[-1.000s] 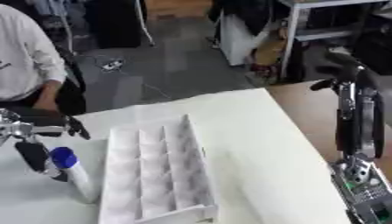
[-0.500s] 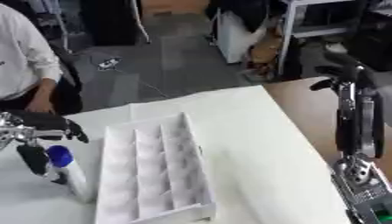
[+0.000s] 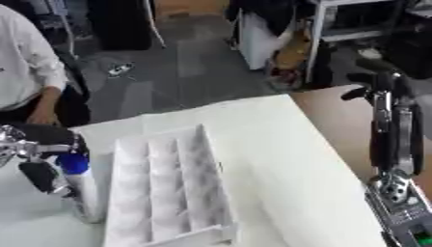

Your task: Pick up objects on the table and place them in the box.

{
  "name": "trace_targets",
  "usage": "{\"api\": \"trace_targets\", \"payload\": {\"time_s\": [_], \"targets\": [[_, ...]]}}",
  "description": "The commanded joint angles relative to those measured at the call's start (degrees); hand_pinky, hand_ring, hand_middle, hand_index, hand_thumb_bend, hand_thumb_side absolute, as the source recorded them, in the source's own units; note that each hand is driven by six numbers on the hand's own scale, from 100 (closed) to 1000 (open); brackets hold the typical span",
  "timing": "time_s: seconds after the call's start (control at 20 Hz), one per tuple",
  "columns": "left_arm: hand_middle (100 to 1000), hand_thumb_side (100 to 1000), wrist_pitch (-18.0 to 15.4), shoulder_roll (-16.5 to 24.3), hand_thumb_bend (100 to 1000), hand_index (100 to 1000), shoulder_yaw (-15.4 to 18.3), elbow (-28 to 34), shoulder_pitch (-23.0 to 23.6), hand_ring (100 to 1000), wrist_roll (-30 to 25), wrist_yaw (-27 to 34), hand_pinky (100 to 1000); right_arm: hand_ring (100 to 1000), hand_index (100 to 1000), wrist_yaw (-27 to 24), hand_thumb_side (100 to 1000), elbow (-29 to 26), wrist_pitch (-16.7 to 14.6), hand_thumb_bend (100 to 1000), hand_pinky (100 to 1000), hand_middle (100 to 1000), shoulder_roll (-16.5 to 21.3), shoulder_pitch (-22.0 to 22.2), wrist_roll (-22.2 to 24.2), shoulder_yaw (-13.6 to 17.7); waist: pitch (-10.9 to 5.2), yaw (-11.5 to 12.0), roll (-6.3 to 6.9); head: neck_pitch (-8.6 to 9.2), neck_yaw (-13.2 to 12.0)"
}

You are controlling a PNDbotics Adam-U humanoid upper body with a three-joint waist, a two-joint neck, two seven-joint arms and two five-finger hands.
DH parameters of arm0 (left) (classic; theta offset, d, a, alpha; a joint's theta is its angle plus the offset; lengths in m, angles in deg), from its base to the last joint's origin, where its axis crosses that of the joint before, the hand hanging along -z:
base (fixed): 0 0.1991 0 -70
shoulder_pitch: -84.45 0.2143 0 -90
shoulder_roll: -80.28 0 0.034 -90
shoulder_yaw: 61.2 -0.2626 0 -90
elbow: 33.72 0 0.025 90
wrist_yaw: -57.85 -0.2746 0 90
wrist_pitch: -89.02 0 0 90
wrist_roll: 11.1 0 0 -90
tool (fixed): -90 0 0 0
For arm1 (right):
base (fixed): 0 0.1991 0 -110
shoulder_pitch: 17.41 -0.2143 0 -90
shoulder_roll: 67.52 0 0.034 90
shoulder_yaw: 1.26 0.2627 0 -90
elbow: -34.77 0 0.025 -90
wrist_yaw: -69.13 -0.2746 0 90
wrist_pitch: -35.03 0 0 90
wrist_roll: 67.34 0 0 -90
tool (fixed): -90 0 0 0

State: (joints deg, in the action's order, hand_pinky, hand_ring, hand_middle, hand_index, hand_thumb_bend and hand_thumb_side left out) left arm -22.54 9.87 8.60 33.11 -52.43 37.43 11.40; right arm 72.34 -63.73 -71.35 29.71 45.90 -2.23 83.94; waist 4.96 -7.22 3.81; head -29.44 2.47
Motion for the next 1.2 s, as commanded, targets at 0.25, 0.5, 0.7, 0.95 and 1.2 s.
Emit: {"api": "trace_targets", "payload": {"time_s": [0.25, 0.5, 0.7, 0.95, 1.2], "targets": [[297, 568, -5.48, 1.29, 221, 501, 0.53, 0.59, -0.48, 100, -3.67, 0.82, 100, 666, 771, -0.27, 879, -0.75, -0.08, 100, 488, 705, 0.96, -1.01, 0.22, 0.28, -0.73, 0.25, -0.13, 0.53, -0.28], [263, 528, -4.84, 1.32, 216, 496, 0.94, 0.87, -0.32, 100, -3.81, 1.56, 100, 666, 771, -0.37, 878, -0.57, -0.08, 100, 489, 703, 0.92, -0.88, 0.24, 0.34, -0.88, 0.35, -0.16, 0.52, -0.21], [263, 510, -2.74, 1.4, 224, 500, 1.6, 1.23, -0.33, 100, -6.06, 2.56, 100, 666, 771, -0.54, 878, -0.48, -0.07, 100, 489, 702, 0.93, -0.75, 0.22, 0.39, -1.09, 0.43, -0.19, 0.5, -0.13], [264, 513, -0.1, 1.87, 218, 499, 3.1, 3.94, -0.6, 100, -7.62, 4.47, 100, 666, 771, -0.75, 878, -0.36, -0.07, 100, 489, 702, 0.97, -0.55, 0.2, 0.46, -1.45, 0.7, -0.15, 0.51, 0.01], [265, 522, 1.95, 2.26, 210, 500, 4.81, 7.44, -1.26, 100, -7.78, 6.38, 100, 666, 772, -0.87, 878, -0.25, -0.07, 100, 490, 702, 0.98, -0.37, 0.21, 0.49, -1.83, 0.93, -0.12, 0.48, 0.2]]}}
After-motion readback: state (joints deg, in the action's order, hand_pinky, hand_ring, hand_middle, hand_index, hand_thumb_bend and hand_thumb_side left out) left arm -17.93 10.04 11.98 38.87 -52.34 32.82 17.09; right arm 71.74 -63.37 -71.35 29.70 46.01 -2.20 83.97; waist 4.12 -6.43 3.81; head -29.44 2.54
